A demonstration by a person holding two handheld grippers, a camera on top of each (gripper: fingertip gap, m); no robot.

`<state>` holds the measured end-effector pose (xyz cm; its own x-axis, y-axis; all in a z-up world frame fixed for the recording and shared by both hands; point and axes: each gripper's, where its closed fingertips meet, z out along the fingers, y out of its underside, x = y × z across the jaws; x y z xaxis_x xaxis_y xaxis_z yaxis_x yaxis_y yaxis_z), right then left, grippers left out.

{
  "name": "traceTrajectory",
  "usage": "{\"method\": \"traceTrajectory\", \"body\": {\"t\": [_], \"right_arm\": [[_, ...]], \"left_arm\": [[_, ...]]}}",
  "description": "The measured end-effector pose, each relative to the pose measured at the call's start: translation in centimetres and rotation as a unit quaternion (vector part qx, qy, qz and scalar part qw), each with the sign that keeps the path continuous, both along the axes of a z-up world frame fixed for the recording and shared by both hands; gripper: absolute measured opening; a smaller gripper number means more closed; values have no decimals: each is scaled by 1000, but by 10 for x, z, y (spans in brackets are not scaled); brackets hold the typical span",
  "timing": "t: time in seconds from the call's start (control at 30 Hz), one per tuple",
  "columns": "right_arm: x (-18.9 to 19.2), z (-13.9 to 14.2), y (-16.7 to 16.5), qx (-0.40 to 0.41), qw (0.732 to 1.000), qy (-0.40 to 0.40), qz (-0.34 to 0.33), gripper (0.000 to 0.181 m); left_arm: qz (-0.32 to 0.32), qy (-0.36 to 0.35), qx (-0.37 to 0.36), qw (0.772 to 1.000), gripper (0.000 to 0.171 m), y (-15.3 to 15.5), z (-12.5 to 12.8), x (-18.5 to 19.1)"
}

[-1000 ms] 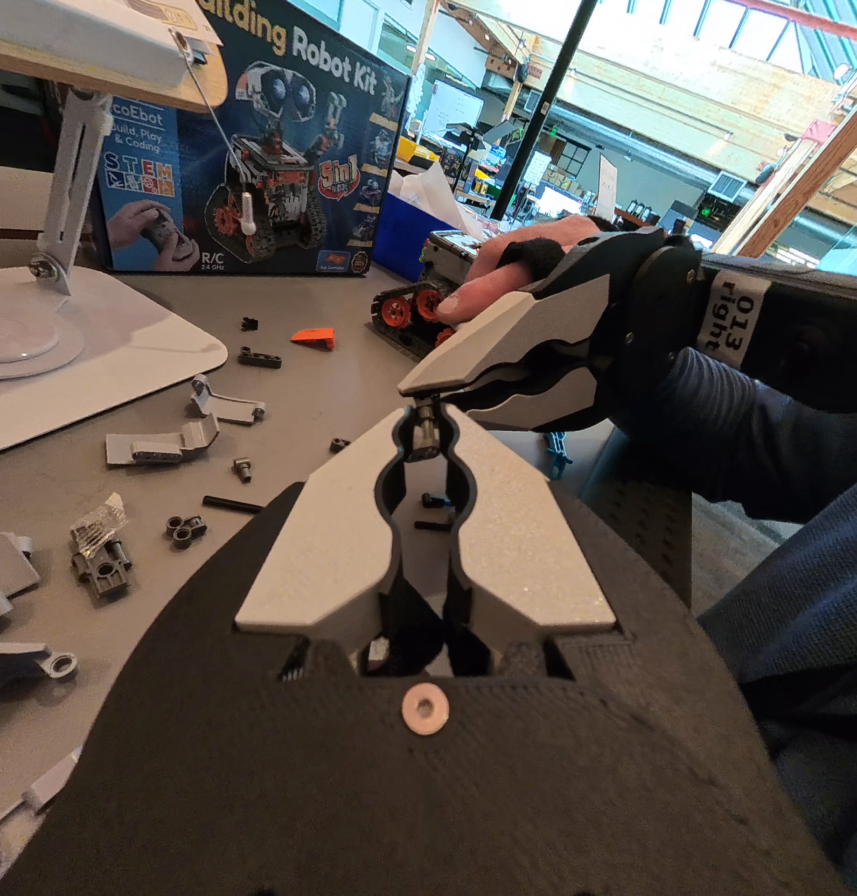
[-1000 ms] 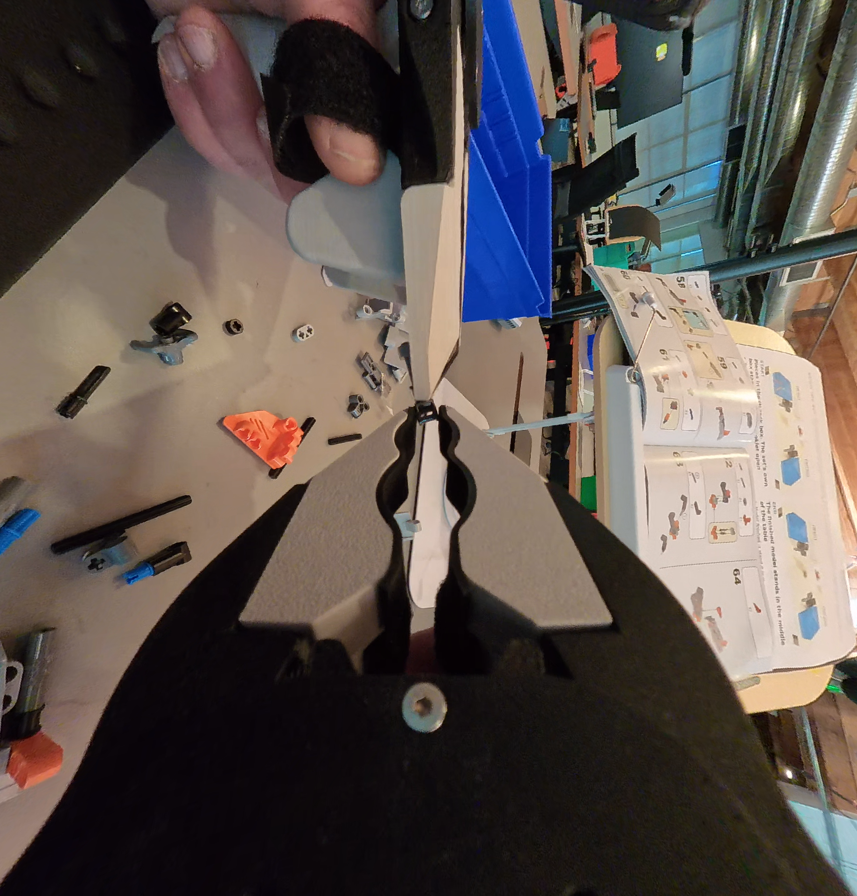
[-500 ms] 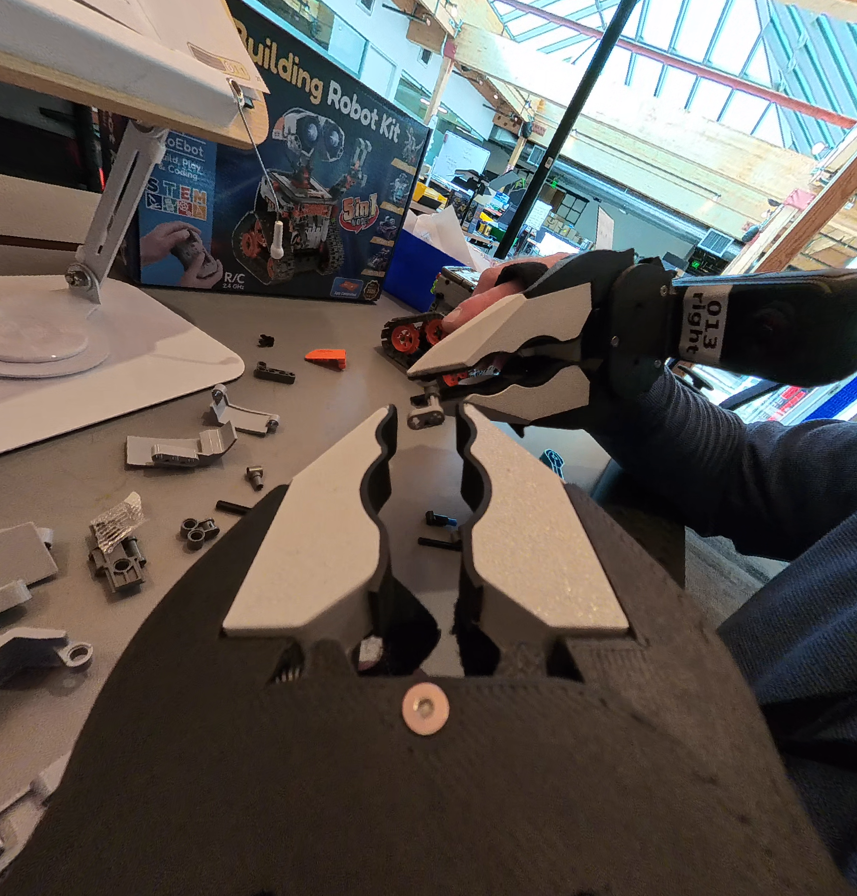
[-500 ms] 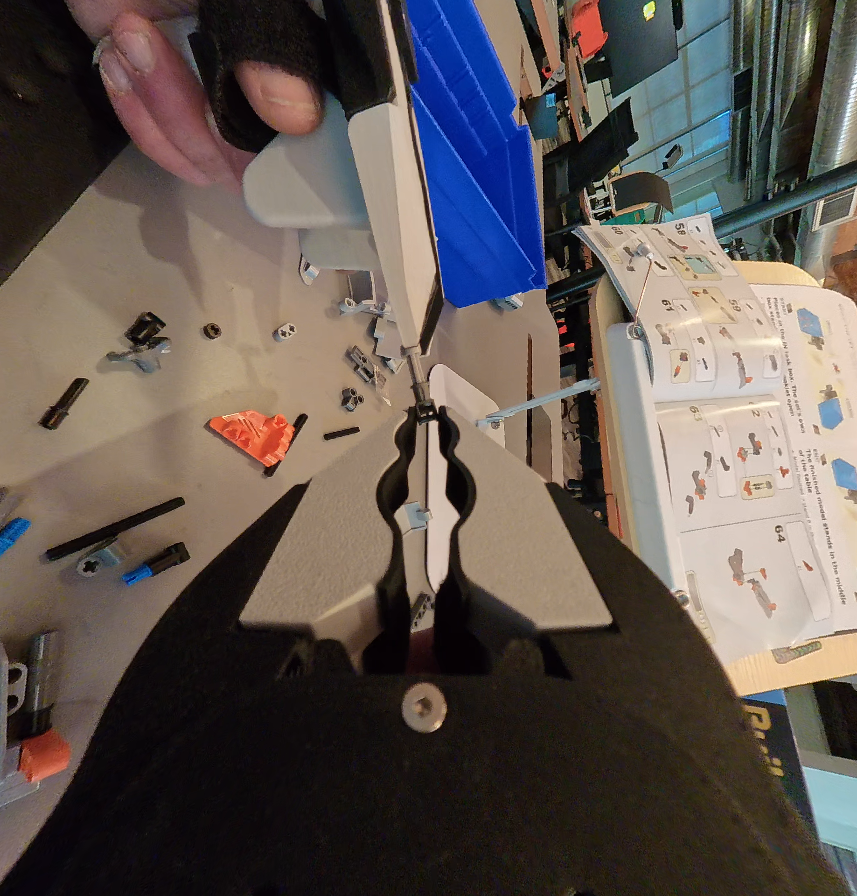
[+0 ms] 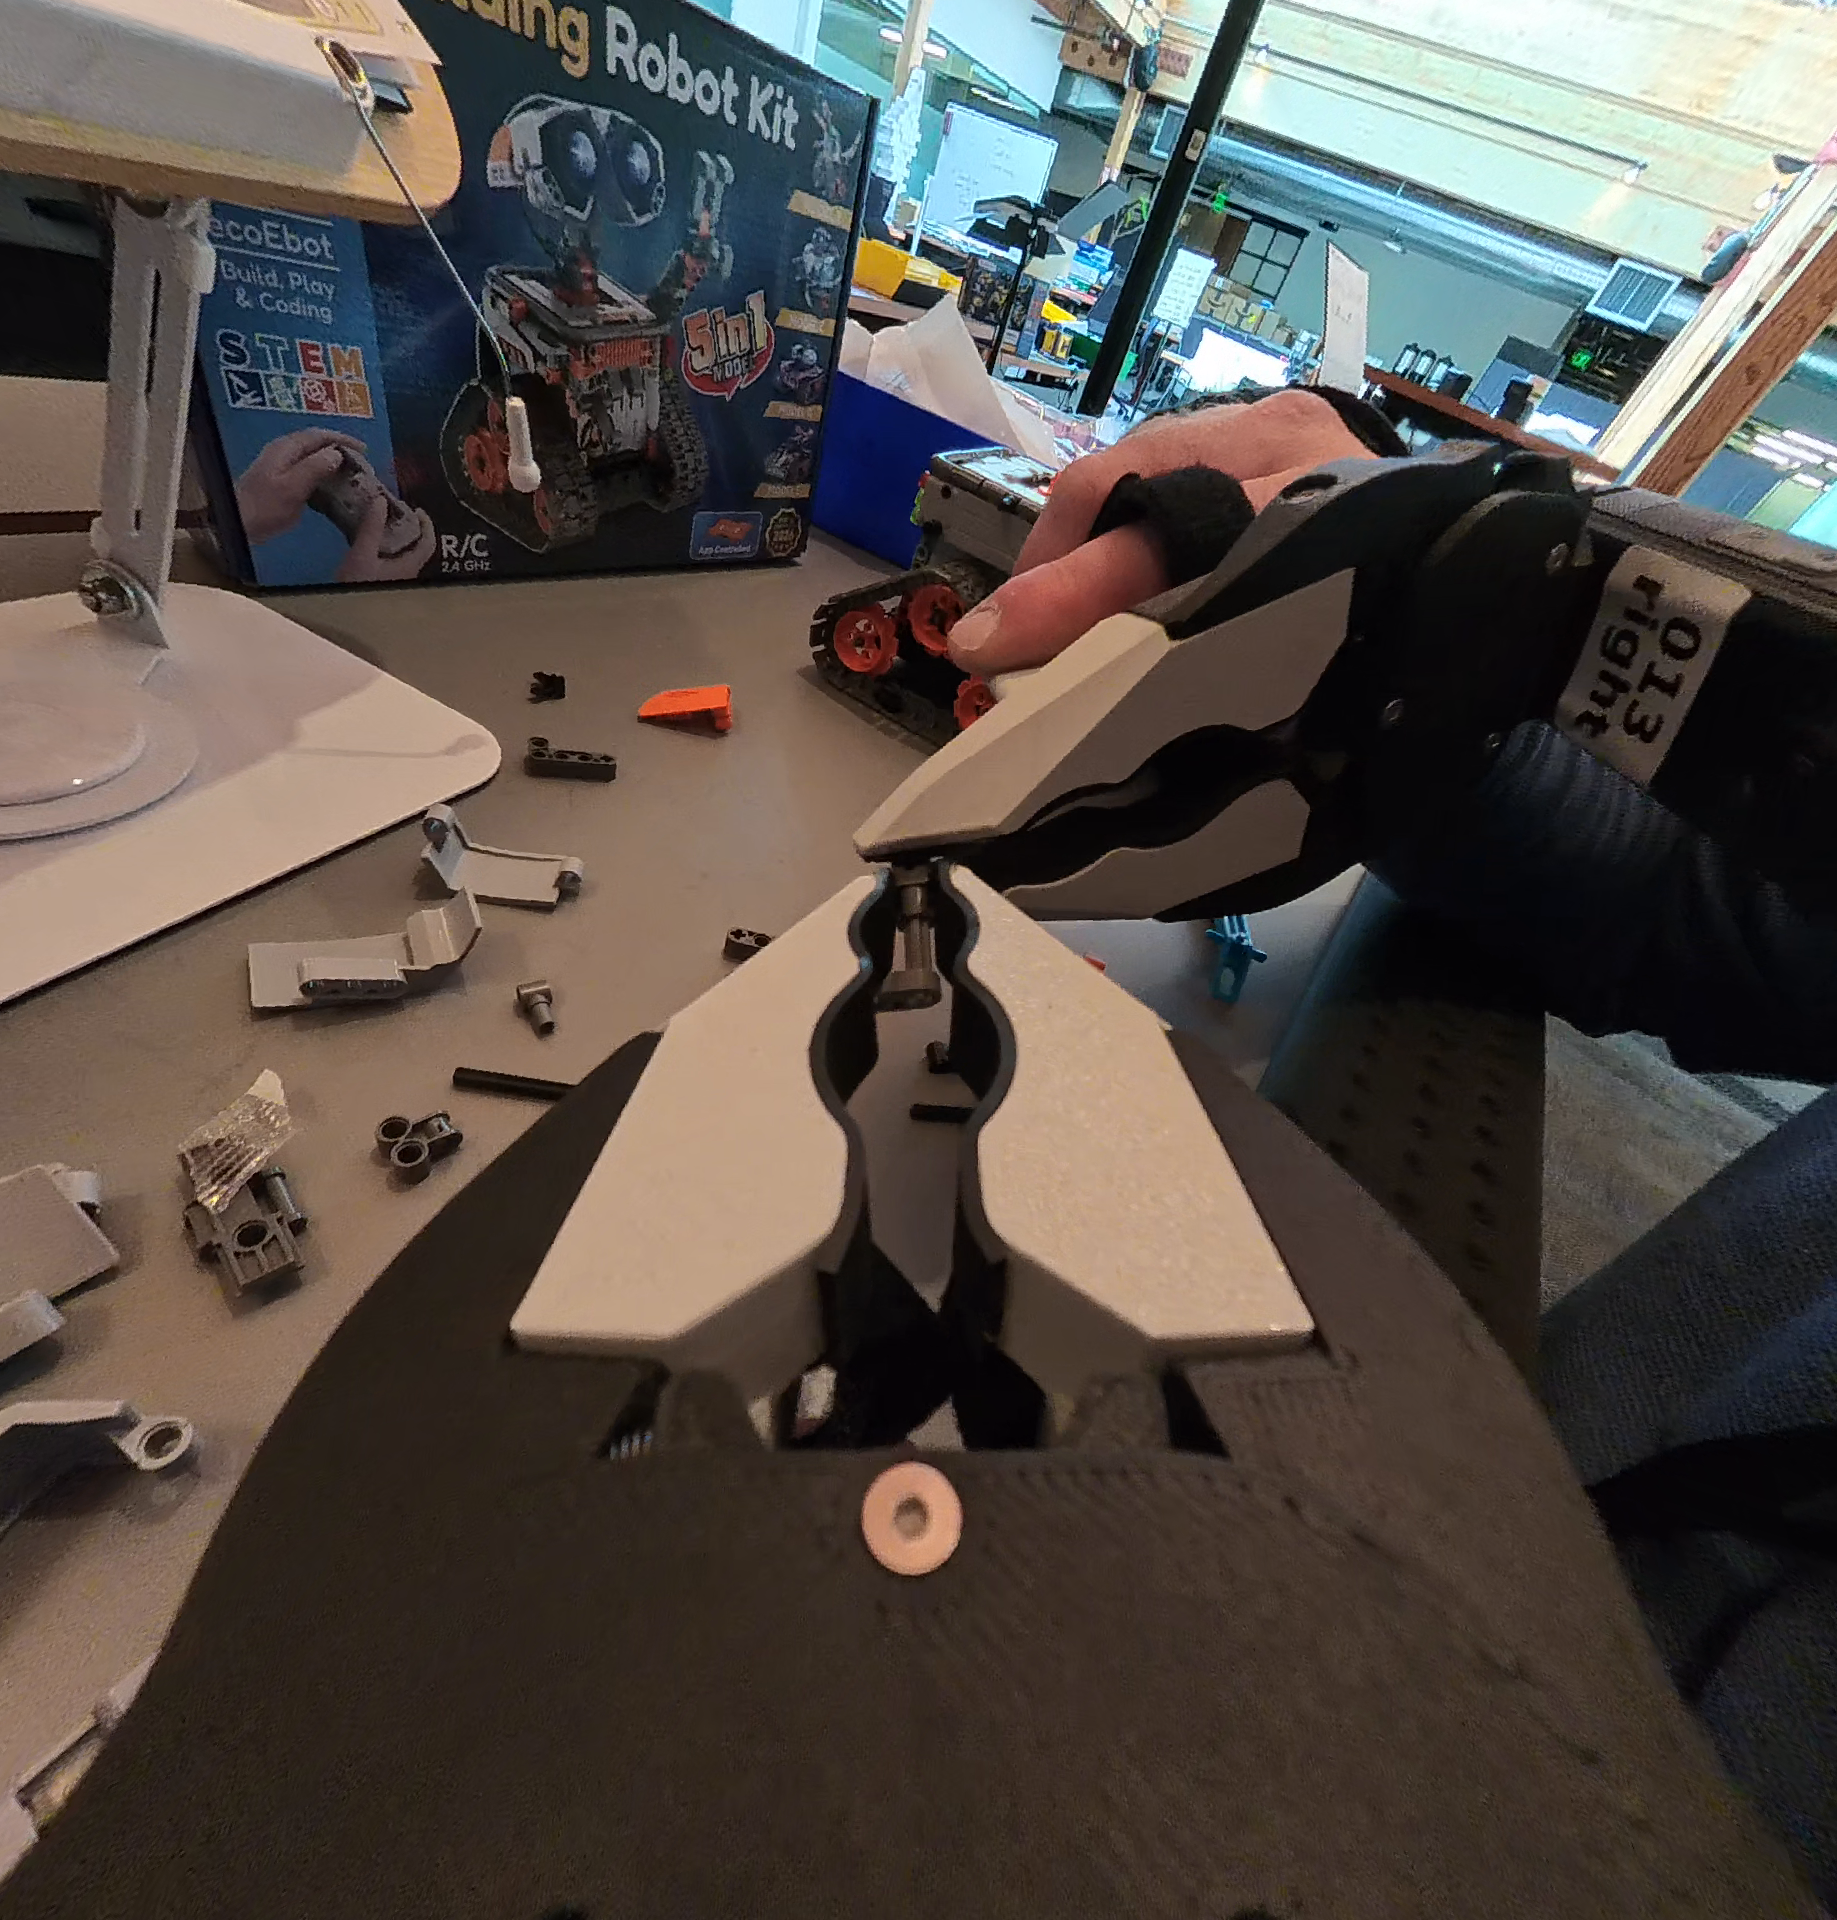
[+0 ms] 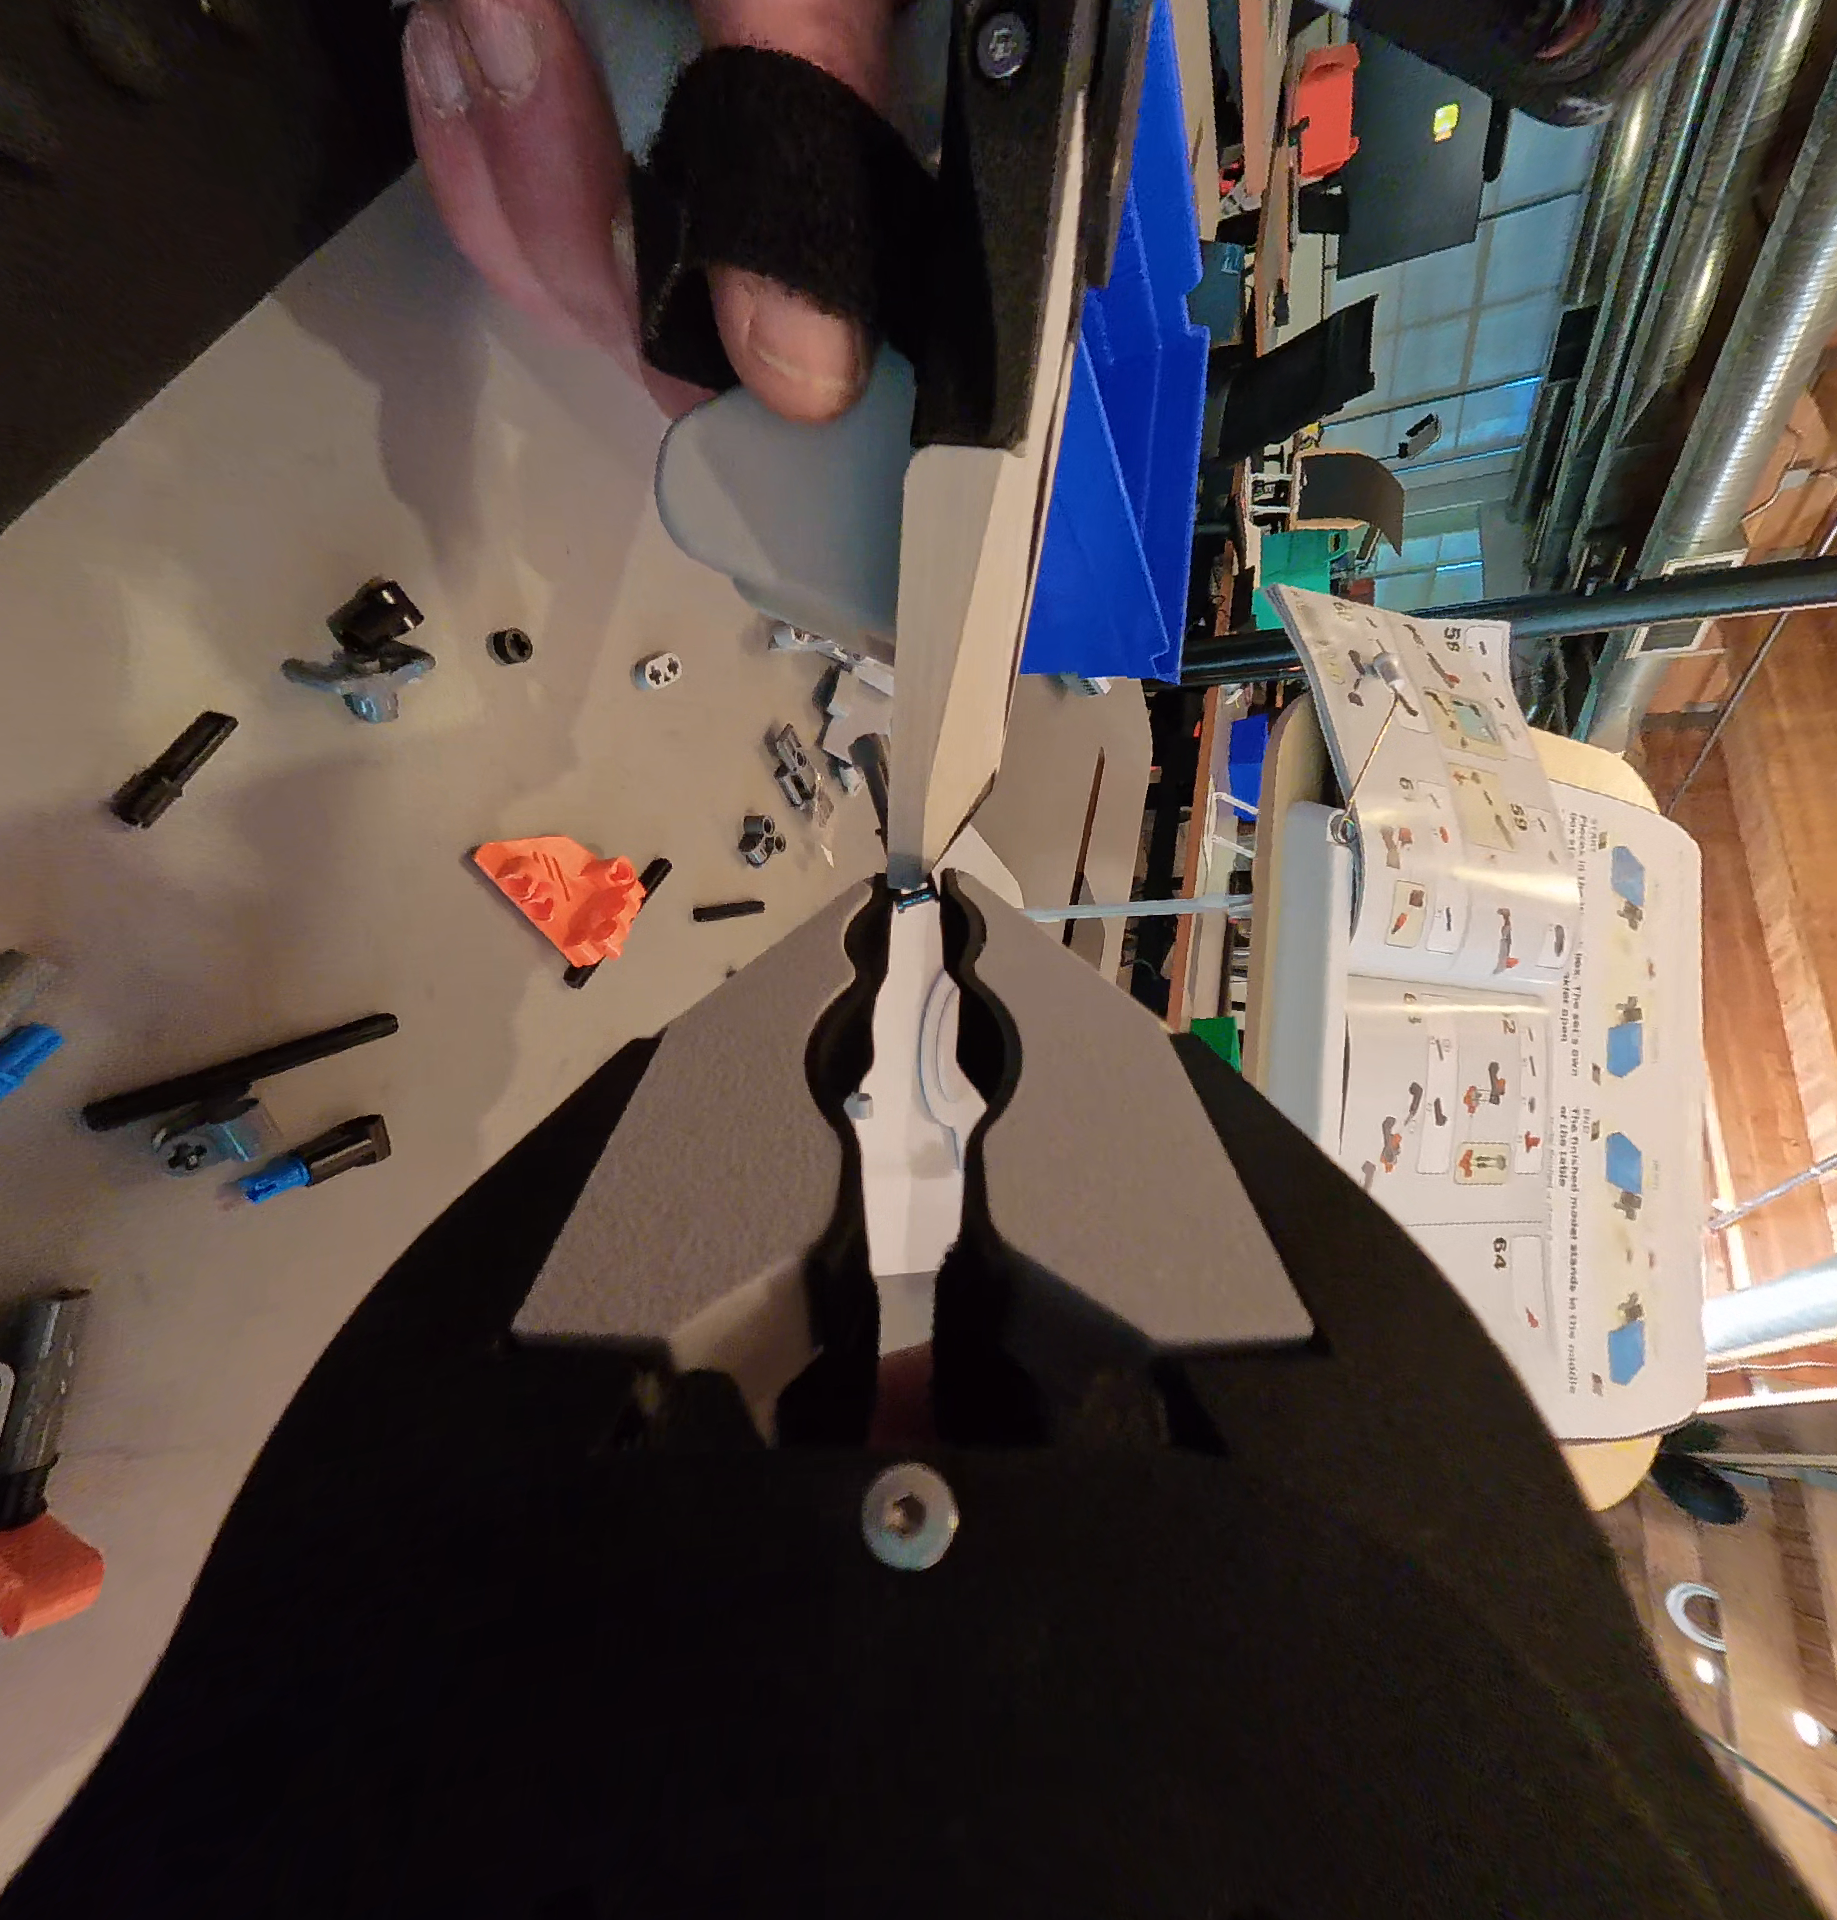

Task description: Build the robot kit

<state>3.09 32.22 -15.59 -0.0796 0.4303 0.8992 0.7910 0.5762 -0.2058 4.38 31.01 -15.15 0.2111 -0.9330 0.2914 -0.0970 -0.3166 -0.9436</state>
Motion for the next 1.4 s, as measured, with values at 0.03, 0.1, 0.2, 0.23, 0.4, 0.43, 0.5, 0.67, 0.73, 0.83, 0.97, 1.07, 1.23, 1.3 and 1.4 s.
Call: {"method": "traceTrajectory", "body": {"t": [0.03, 0.1, 0.2, 0.23, 0.4, 0.43, 0.5, 0.67, 0.73, 0.83, 0.97, 1.07, 1.23, 1.3, 1.4], "right_arm": [[-1, 1, 0, -3, 1000, 4, -1, 7], [-1, 2, 0, -2, 1000, 4, -1, 6], [0, 3, 0, 4, 1000, -3, -2, 6], [0, 3, -1, 7, 1000, -6, -1, 6], [4, 2, -3, 15, 1000, -20, 2, 6], [6, 3, -4, 10, 1000, -17, 4, 6], [7, 3, -6, 10, 1000, -19, 8, 6], [5, 1, -8, 18, 999, -29, 12, 6], [5, 1, -9, 20, 999, -33, 15, 6], [6, -1, -9, 22, 999, -41, 17, 6], [6, 1, -11, 21, 999, -41, 16, 7], [6, 4, -10, 15, 999, -29, 12, 8], [17, 11, -4, -36, 999, 20, -22, 14], [31, 5, -2, -99, 993, 33, -49, 10], [57, -23, -10, -240, 967, 24, -76, 11]], "left_arm": [[-1, -3, -3, 1000, 5, 0, 1, 0], [-2, -8, -6, 1000, 5, 0, 2, -1], [-7, -9, -14, 1000, 8, 0, 2, -1], [-10, -8, -17, 1000, 8, -1, 1, 0], [-23, -3, -27, 999, 8, -4, 0, 0], [-27, -6, -29, 999, 9, -5, 0, 0], [-33, -2, -27, 999, 12, -7, 0, 1], [-50, 8, -32, 998, 14, -11, -4, 4], [-51, 10, -31, 998, 14, -12, -5, 4], [-54, 14, -31, 998, 13, -13, -6, 5], [-51, 10, -30, 998, 6, -12, -5, 4], [-47, 6, -28, 998, 5, -11, -4, 4], [-31, -14, -36, 999, 6, -5, 1, 1], [-27, -28, -46, 998, 6, -2, 3, -2], [-28, -37, -60, 997, 5, 1, 4, -3]]}}
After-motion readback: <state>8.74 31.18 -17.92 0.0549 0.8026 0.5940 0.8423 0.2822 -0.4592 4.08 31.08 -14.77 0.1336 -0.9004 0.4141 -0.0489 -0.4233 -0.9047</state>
